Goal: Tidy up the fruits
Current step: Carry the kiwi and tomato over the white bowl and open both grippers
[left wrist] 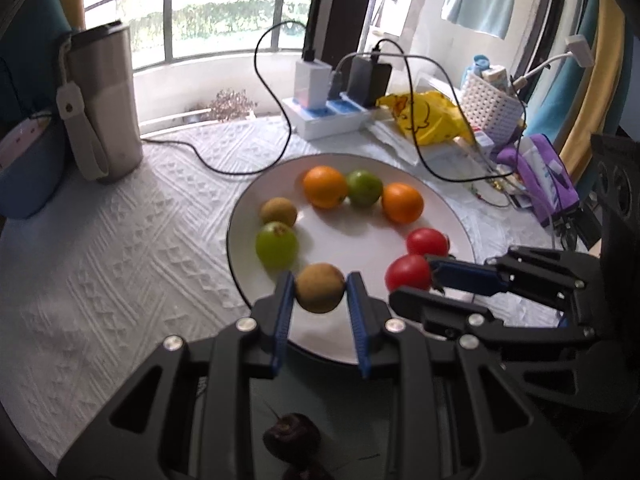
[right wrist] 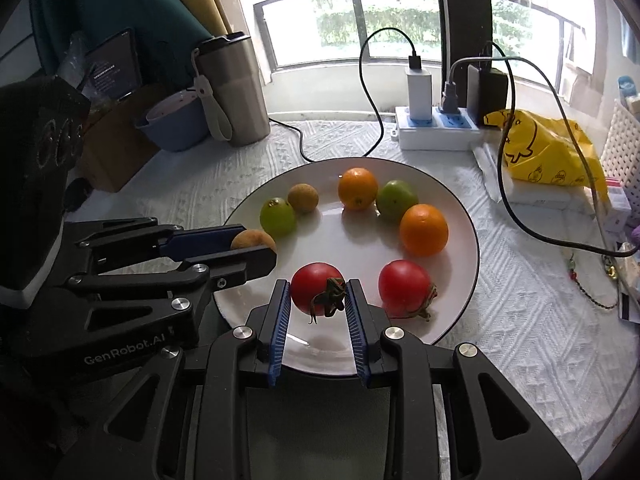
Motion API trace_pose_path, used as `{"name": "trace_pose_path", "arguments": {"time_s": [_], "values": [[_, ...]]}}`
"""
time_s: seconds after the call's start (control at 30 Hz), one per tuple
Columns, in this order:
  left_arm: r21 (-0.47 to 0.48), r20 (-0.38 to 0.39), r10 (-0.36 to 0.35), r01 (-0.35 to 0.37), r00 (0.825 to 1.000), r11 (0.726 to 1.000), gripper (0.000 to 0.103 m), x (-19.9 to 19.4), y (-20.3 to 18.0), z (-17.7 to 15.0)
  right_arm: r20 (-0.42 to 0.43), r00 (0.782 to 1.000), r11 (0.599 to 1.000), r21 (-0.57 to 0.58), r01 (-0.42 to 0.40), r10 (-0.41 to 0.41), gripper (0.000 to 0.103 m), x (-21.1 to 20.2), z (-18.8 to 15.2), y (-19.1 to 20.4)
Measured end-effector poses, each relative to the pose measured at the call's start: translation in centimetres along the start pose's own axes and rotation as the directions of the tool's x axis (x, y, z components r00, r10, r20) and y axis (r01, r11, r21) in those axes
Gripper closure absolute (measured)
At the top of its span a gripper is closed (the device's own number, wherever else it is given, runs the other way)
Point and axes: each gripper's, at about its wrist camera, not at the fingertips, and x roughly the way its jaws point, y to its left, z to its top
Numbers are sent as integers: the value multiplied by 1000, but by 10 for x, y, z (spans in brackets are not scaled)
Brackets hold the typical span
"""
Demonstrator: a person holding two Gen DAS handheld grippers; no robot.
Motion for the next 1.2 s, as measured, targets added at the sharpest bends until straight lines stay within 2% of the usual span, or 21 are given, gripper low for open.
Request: {"name": "trace_pose_path", "arguments": {"time_s": [0.5,1.0,1.1,1.17,1.2], "values": [[-9,-28,9,-10,1000,1000,74,7,1,2,-18,1000,1000,11,7,-7,73,10,-2,-2],[-18,11,37,-37,999,999,73,-12,3,-2,-31,996,996,10,89,-88,73,6,-5,3],[-19,28,41,-40,999,999,70,-19,3,-4,-21,995,995,14,98,-97,73,0,-6,3],[-27,38,38,-37,999,999,58,-25,3,-4,-13,995,995,14,103,-103,73,-5,-6,4],[-32,43,35,-34,998,999,57,-27,3,-4,-10,995,994,14,104,-104,73,-6,-7,4]]}}
